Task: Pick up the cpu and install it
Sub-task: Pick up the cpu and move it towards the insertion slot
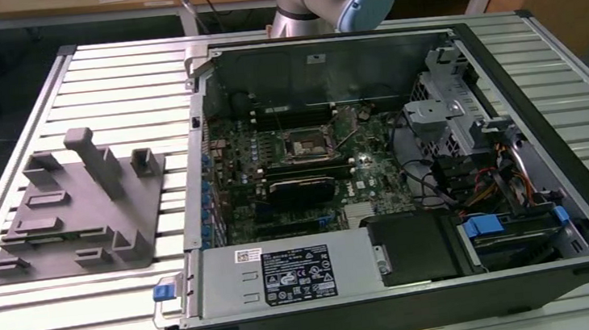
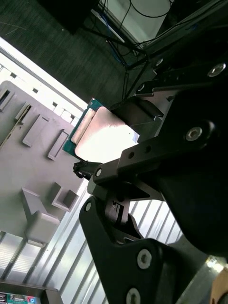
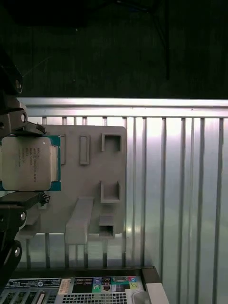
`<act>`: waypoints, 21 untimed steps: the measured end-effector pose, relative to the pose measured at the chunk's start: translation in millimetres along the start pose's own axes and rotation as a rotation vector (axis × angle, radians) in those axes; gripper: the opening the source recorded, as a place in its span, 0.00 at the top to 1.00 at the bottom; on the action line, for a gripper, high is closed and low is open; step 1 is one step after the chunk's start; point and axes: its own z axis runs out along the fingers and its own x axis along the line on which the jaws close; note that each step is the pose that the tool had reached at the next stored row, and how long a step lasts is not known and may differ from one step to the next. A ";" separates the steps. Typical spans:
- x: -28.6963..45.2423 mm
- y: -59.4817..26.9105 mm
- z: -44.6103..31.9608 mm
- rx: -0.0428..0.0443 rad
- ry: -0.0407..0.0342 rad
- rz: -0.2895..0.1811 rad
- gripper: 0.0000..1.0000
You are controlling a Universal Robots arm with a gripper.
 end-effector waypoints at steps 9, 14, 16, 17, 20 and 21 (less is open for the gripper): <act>-0.5 0.4 -7.6 -0.0001 -0.0005 0.000 0.45; -4.2 0.4 -7.4 0.0000 -0.0005 0.000 0.45; -7.3 0.5 -7.3 0.0000 -0.0004 0.000 0.45; -9.0 0.6 -7.2 0.0000 -0.0004 0.000 0.45; -14.1 0.8 -6.8 0.0000 -0.0005 0.000 0.45; -16.0 0.9 -6.7 0.0000 -0.0005 0.000 0.45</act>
